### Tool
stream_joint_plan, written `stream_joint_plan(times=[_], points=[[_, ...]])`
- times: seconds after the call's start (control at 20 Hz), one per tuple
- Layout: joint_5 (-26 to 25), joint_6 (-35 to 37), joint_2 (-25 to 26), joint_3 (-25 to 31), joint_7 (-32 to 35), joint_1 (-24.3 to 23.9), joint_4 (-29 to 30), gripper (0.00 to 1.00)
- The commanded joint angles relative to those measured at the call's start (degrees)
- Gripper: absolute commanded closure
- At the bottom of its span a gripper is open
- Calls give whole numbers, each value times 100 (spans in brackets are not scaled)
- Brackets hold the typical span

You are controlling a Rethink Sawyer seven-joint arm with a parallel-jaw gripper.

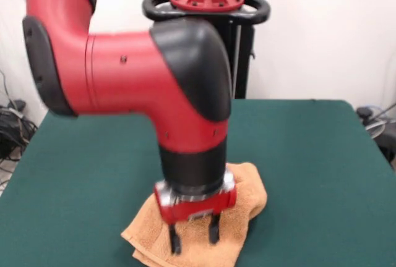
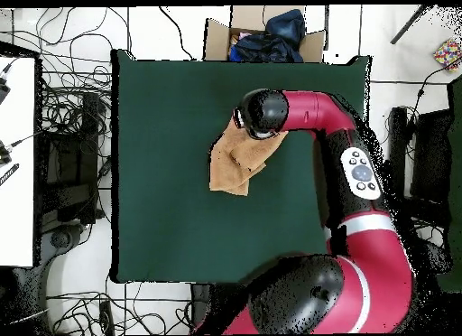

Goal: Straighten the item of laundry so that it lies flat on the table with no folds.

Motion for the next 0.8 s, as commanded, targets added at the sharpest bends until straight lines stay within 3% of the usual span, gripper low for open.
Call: stream_joint_plan(times=[0.05, 0.3, 0.6, 0.8], points=[[-644, 134, 995, -311, -564, 356, -989, 0], [-627, 290, 854, -284, -508, 356, -833, 0], [-364, 109, -245, -523, 514, 613, 980, 0], [-248, 145, -495, -625, 744, 744, 1407, 0]])
